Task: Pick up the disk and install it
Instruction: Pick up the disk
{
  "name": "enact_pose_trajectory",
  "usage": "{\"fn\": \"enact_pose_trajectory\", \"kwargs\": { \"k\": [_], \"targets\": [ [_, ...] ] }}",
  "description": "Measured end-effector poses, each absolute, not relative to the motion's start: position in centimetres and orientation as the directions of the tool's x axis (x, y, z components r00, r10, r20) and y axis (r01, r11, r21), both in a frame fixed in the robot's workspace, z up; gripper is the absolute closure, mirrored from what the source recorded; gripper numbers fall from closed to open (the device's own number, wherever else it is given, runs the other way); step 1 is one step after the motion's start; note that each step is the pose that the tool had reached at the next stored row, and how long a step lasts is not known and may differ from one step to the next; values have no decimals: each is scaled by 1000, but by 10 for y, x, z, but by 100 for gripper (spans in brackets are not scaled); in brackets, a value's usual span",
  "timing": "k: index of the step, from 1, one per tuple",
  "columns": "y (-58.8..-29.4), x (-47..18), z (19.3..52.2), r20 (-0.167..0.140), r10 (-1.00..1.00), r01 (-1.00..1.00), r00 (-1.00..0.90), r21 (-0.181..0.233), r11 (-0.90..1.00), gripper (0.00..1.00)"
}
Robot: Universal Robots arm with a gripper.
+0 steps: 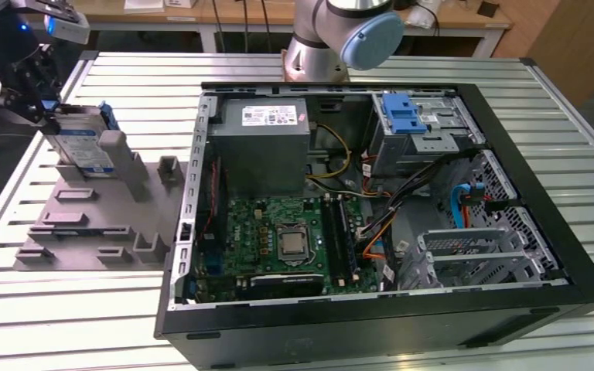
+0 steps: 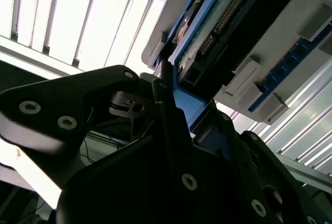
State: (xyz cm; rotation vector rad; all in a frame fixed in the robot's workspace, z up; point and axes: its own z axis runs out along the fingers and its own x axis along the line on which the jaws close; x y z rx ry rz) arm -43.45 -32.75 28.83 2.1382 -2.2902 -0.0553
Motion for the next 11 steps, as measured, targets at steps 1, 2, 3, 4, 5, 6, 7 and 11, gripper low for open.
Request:
{"fn": "enact_pose_trajectory", "kwargs": {
  "k": [1,2,3,4,5,6,7,11],
  "targets": [
    [-327,-434,288,-18,-998,-997,-65,31,64,63],
    [-327,-434,288,-18,-998,-997,-65,31,64,63],
    [-327,-434,288,-18,-998,-997,-64,31,64,63],
    [-327,-434,288,-18,-998,-998,-64,31,63,63],
    [-327,-434,288,-18,-998,-998,-64,31,63,63],
    [-327,-434,288,-18,-998,-998,-64,31,63,63],
    [-327,-434,288,-18,-998,-998,-64,31,63,63],
    [-327,-434,289,-18,-998,-998,-64,31,63,63]
  ]
}}
